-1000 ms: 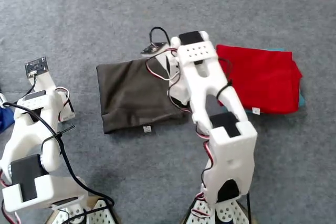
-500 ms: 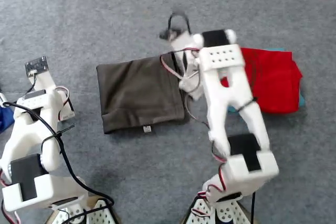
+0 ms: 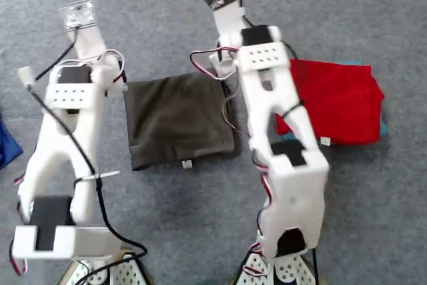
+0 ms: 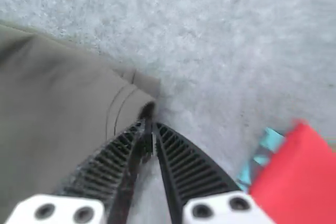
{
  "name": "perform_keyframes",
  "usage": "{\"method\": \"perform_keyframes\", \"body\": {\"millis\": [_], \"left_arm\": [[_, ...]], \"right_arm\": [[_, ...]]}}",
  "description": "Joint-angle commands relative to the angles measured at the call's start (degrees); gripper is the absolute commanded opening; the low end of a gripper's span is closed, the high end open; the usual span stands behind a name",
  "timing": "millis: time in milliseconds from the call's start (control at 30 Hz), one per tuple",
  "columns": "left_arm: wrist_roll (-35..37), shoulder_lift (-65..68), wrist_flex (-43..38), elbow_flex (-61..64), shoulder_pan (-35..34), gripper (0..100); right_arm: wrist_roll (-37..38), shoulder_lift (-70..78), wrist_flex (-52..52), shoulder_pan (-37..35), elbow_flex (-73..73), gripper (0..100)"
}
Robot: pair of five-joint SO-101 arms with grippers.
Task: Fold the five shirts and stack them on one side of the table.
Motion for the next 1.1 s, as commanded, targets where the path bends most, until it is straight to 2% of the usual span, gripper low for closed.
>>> {"method": "perform_keyframes", "body": {"millis": [0, 133, 200, 267, 433, 600, 800, 933, 1067], "left_arm": [[0.5, 5.2, -6.3, -3.1, 1.6, 3], [0.4, 15.6, -13.6, -3.7, 2.2, 3], [0.4, 20.9, -13.5, -6.5, 1.5, 3], [0.5, 25.8, -11.3, -10.5, 0.5, 3], [0.5, 33.0, -0.8, -22.9, 0.0, 3], [0.2, 34.7, 6.4, -30.6, 0.0, 3], [0.1, 31.1, 9.2, -33.9, 0.4, 3], [0.2, 29.2, 9.4, -33.3, 0.1, 3], [0.1, 29.1, 9.0, -30.3, -1.1, 3]], "right_arm": [[-0.7, 7.0, 1.0, -0.9, -9.6, 1.5], [-0.7, 16.2, 1.0, 1.6, -17.1, 1.5], [-0.6, 20.2, 1.0, 4.0, -21.1, 1.5], [-0.5, 23.1, 2.2, 6.2, -24.7, 1.5], [-0.4, 27.6, 9.5, 5.9, -33.5, 1.5], [-0.4, 28.9, 18.4, 5.5, -42.9, 1.5], [-0.5, 27.8, 30.4, 3.4, -57.1, 1.5], [-0.7, 28.4, 27.7, -0.6, -58.6, 1.5], [-0.7, 33.4, 23.8, -0.9, -54.6, 1.5]]}}
